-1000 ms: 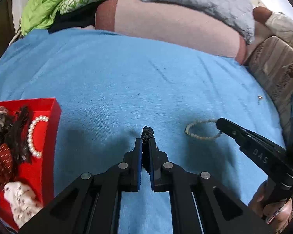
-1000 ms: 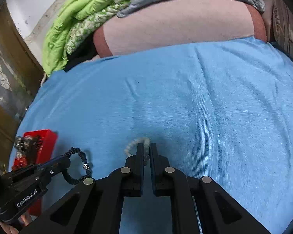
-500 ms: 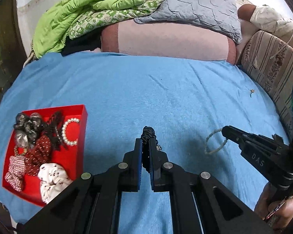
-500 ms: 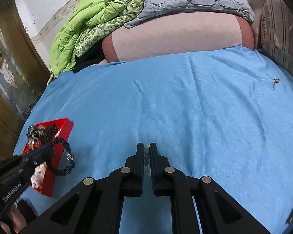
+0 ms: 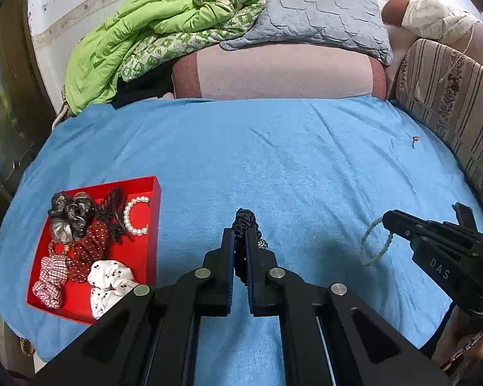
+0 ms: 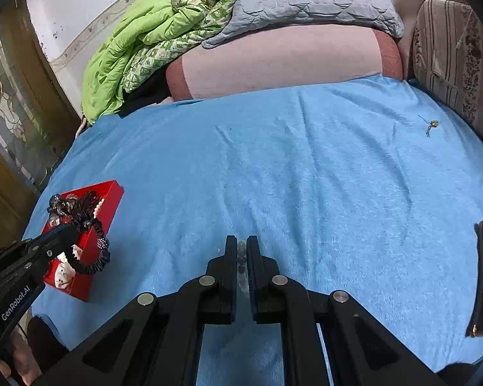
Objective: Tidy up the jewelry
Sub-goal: 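Carry the black bracelet toward the red tray with the left tool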
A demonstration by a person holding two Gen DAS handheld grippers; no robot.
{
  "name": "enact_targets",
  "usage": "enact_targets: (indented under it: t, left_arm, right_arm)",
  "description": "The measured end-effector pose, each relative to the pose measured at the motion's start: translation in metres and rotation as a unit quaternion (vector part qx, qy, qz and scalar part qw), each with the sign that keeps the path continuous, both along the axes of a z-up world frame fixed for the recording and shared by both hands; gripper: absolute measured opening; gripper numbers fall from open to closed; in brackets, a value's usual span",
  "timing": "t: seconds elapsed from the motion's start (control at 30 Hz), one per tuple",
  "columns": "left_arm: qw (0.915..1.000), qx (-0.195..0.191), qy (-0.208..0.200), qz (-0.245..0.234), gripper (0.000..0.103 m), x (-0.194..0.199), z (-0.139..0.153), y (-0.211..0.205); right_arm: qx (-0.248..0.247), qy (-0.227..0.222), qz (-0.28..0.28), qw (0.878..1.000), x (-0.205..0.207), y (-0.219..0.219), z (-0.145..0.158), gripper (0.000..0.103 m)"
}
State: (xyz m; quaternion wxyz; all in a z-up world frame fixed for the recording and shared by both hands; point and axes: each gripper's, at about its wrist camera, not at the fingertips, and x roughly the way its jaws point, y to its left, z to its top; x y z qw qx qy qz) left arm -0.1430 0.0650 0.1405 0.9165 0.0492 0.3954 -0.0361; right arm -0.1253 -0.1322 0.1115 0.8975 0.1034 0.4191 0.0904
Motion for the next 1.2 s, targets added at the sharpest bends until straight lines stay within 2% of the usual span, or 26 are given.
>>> enact_targets:
  t: [0.53,1.2]
  left_arm:
    - [0.9998,-0.001,-0.019,0.006,0.006,-0.027,0.016,0.008]
    - [0.9984,-0.022,-0.025,0.045,0.006,-0.042,0.020,0.054]
  right_arm:
    - [-0.026,-0.023,0.024,0.999,-0.031,0.024,0.022,0.007]
    - [-0.050,-0.032,0.074,0.995,-0.049,0.070,0.036,0.007]
